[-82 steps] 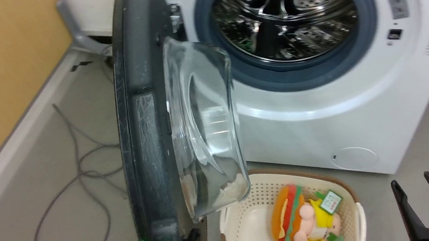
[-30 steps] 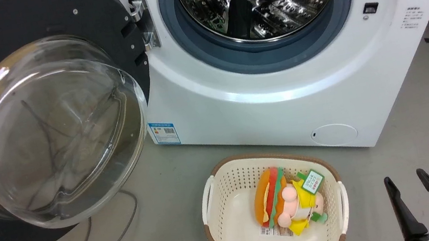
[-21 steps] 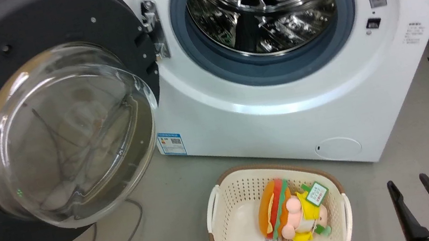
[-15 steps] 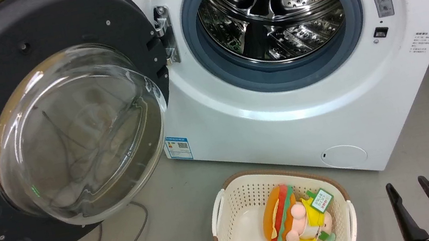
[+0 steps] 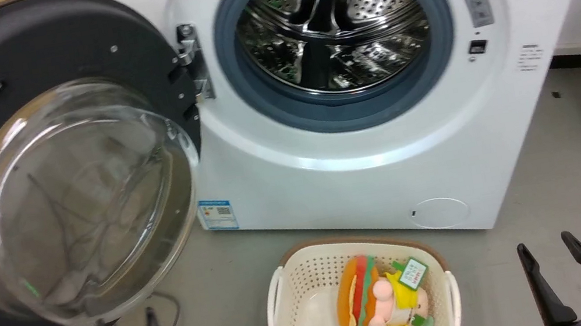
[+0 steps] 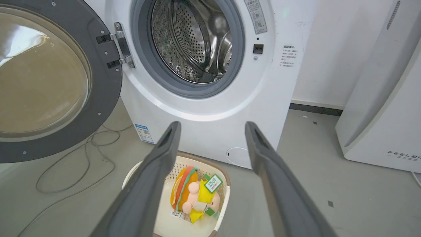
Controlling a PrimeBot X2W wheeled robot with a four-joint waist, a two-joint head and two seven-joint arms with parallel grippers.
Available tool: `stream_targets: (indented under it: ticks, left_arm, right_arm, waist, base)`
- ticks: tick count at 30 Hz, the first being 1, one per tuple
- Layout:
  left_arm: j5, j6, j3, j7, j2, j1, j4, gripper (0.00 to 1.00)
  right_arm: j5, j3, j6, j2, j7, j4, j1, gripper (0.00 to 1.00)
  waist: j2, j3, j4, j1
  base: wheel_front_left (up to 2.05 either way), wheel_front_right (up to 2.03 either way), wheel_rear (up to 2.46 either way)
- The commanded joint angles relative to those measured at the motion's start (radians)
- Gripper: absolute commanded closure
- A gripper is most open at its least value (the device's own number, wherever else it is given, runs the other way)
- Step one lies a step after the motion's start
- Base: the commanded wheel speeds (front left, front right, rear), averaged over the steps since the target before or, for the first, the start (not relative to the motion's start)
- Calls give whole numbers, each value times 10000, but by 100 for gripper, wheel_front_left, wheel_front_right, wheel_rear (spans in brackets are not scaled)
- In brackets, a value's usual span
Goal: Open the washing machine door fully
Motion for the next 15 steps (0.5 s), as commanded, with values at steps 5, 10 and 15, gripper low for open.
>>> stream_targets:
  ticks: [5,10,15]
  left_arm:
    - [286,-266,-616,140,13,-419,350,0]
    - [398,-406,-871,209,109,-635,957,0]
    - [329,-445,-999,164,26,-802,1416,0]
  right_arm:
    - [-212,33,4,36,96,-236,161,0]
    - [-296,74,4,36,212,-360,237,0]
    - [-422,94,4,36,348,-480,327,0]
  waist:
    - [0,-172,-748,1]
    - [0,-279,-1289,1]
    - [0,-263,-1697,1]
  base:
    - [0,0,0]
    - [0,0,0]
    - [0,0,0]
